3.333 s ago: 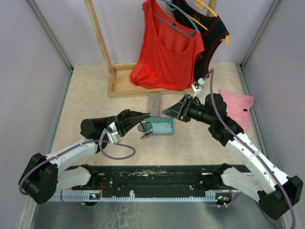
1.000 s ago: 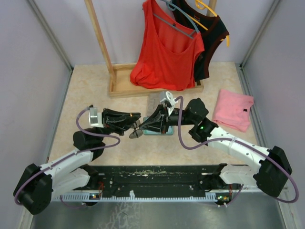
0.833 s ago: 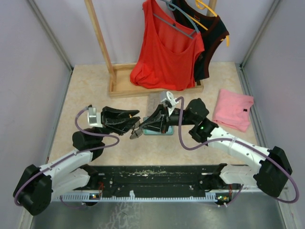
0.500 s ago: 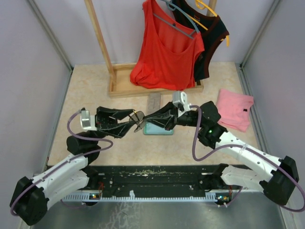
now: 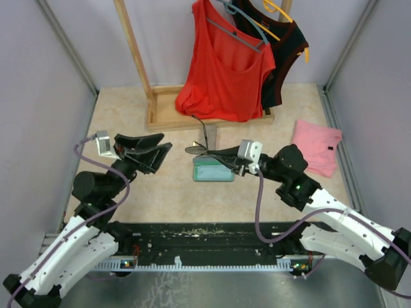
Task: Organize the sunglasses
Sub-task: Fold the sunglasses.
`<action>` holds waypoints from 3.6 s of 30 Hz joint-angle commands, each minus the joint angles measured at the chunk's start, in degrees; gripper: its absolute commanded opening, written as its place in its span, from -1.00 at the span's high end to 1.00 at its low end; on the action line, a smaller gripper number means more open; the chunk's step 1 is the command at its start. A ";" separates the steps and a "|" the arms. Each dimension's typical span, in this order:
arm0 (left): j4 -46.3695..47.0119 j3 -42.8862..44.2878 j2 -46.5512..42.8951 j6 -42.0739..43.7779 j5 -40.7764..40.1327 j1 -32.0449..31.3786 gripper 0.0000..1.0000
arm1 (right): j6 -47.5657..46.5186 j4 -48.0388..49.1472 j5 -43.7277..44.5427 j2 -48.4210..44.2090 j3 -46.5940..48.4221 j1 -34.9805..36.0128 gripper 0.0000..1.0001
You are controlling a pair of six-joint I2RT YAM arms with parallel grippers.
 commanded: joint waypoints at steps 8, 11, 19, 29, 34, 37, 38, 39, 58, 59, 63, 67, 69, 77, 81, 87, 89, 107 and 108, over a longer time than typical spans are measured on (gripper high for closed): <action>-33.32 11.07 2.95 -5.53 -14.39 0.00 -0.46 | -25.78 -12.08 11.20 -1.20 -0.57 3.54 1.00; -34.24 11.75 4.76 -7.57 -12.63 -0.04 -0.49 | -32.49 -13.68 15.01 -0.93 -1.21 6.95 1.00; -34.55 13.46 8.51 -13.38 -8.25 0.00 -0.78 | -48.67 -16.64 28.79 2.06 -1.44 18.06 1.00; -29.87 12.87 15.06 -14.31 0.05 0.00 -0.86 | -60.25 -14.32 38.43 6.68 0.65 26.94 1.00; -25.69 11.41 17.20 -16.30 3.27 0.00 -0.79 | -62.42 -13.54 39.10 8.30 1.64 28.69 1.00; -23.40 11.34 18.63 -16.61 3.55 0.00 -0.67 | -63.26 -13.39 39.52 9.40 2.23 29.82 1.00; -22.93 11.50 19.09 -16.54 3.77 0.00 -0.64 | -63.66 -13.12 39.83 9.77 2.34 30.14 1.00; -22.61 11.69 19.74 -16.35 3.95 0.00 -0.61 | -64.06 -12.89 40.14 10.12 2.51 30.43 1.00; -18.53 10.56 23.47 -16.39 3.75 0.00 0.38 | -65.36 -13.00 41.92 13.16 5.60 34.45 1.00; -18.55 10.65 23.44 -16.25 3.66 0.00 0.47 | -65.40 -13.22 41.99 13.21 5.62 34.45 1.00; -18.60 10.68 23.32 -15.99 3.70 0.00 0.96 | -65.27 -14.47 42.06 13.44 5.88 34.45 1.00; -18.93 10.65 23.02 -15.68 3.13 -0.04 1.00 | -64.91 -15.79 42.01 13.68 6.22 34.46 0.84; -19.37 10.74 22.80 -15.52 2.69 0.00 1.00 | -64.74 -16.74 42.22 13.77 6.49 34.46 0.64; -19.91 10.68 22.60 -14.79 1.57 0.00 1.00 | -63.57 -18.53 42.19 12.85 6.62 34.58 -0.32; -19.28 10.29 22.32 -13.17 0.07 0.00 1.00 | -61.15 -17.53 40.94 9.80 5.74 35.12 -0.34; -6.24 4.51 18.66 -7.93 -5.58 0.07 1.00 | -44.40 -5.59 41.36 2.29 -1.77 35.31 -0.33; 2.84 0.48 17.21 -5.81 -6.95 0.01 1.00 | -34.78 -0.69 44.51 0.37 -4.26 35.33 -0.29; 28.71 -8.60 12.09 8.20 -14.94 0.00 1.00 | 63.17 -14.93 72.34 6.91 4.55 29.22 0.04; 29.29 -8.84 11.93 8.43 -15.55 0.00 1.00 | 62.57 -14.27 71.86 8.50 5.47 29.18 0.04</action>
